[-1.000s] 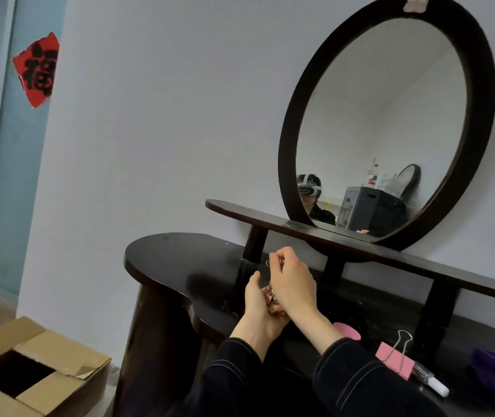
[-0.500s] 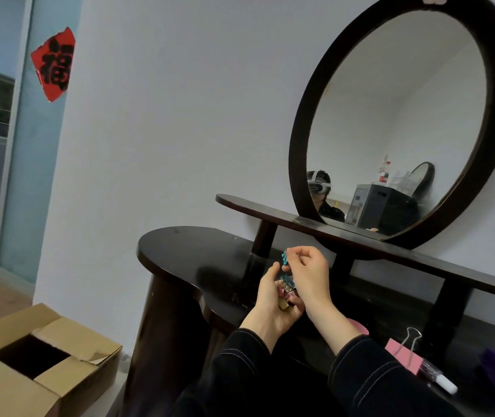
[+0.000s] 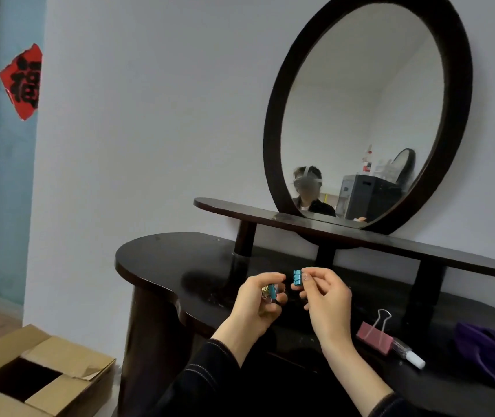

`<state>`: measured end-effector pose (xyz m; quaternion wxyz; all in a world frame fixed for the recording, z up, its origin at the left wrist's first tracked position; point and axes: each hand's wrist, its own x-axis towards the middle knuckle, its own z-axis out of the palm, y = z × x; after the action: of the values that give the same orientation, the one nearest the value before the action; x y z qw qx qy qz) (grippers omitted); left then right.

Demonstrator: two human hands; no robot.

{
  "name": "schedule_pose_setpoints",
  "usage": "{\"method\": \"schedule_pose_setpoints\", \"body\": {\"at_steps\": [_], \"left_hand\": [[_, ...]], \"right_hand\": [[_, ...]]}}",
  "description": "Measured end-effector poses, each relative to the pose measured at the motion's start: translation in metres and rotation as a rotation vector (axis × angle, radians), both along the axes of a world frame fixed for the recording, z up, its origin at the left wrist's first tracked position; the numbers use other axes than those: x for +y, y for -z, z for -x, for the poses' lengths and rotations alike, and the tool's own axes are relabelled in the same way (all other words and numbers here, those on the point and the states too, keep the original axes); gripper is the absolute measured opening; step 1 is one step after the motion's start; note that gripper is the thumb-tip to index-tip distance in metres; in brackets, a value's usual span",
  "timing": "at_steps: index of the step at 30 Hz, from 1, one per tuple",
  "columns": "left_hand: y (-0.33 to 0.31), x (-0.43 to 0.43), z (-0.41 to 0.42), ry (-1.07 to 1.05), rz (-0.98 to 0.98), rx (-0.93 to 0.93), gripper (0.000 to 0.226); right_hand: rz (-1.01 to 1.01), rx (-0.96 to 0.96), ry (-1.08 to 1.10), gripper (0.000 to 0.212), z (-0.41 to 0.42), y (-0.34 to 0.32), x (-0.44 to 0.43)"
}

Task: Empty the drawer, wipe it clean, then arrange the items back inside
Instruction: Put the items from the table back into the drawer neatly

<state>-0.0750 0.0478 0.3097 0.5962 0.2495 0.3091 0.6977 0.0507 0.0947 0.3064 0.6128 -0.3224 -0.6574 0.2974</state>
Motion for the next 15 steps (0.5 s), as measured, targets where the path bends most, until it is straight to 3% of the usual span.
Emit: {"method": "schedule_pose_setpoints", "body": {"at_steps": [4,8,15], "left_hand": [[0.003,-0.014,-0.020,-0.029,-0.037,0.310,0.018],[0.005,-0.019,-0.030,-0.044,-0.048,0.509,0.009],[0.002,-0.013,-0.036,-0.010,0.000,0.591,0.008]], "right_hand": [[0.088,-0.050,-0.099,0.013,-0.028,0.004,-0.012],[0.184,-0.011,-0.148,0.009,-0.049,0.004,-0.018],[0.278,0.017,-0.166,0.005,-0.056,0.006,-0.020]]}}
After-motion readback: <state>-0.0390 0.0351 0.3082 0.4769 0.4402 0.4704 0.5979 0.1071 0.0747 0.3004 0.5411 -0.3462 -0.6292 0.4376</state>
